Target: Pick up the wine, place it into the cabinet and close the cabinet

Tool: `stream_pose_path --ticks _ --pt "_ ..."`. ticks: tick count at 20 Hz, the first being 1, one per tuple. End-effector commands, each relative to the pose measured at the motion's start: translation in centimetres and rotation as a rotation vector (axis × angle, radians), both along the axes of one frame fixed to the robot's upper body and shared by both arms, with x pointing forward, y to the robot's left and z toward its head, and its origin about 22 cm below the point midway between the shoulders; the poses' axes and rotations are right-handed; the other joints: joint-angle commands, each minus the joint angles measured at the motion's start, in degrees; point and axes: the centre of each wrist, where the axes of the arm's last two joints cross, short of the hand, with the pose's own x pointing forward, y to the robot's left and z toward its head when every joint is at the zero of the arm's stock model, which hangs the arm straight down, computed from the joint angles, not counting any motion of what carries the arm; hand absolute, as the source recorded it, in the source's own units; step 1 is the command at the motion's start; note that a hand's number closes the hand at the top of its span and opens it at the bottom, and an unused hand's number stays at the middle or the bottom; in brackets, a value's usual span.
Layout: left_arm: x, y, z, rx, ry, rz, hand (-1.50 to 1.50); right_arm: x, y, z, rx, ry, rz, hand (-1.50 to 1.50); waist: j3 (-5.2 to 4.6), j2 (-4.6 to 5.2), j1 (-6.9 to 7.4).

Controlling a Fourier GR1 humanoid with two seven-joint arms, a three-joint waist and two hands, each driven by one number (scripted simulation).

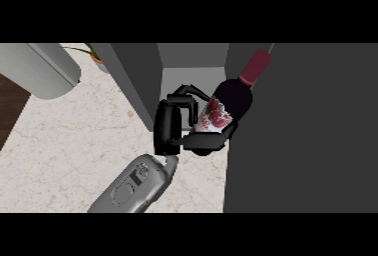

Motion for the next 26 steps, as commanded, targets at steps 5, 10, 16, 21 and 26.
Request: stream_pose_path --ticks 5,10,16,21,26 --pt "2.7 1.9 -1.4 0.022 -0.025 0.044 1.5 -2.9 0.2 1.2 0.034 -0.046 0.053 -1.5 -0.01 0.03 0.18" --pt "3.2 2.7 -2.2 0.002 -0.003 0.073 1.5 -3.4 -0.5 1.5 0.045 -0.052 0.048 -1.5 0.0 0.0 0.02" --pt "4.7 3.9 -1.9 -0.012 -0.003 0.077 1.5 -2.3 -1.1 0.8 0.058 -0.05 0.05 -1.5 0.02 0.01 0.23" --pt "6.5 3.5 -2.6 -0.014 0.015 0.078 1.5 -1.7 -0.7 1.9 0.07 -0.043 0.06 -1.5 -0.03 0.22 -0.52" --pt "7.7 3.2 -1.3 -0.027 0.067 0.078 1.5 -2.4 -0.2 0.7 0.073 -0.049 0.042 -1.5 0.0 0.12 -0.39"
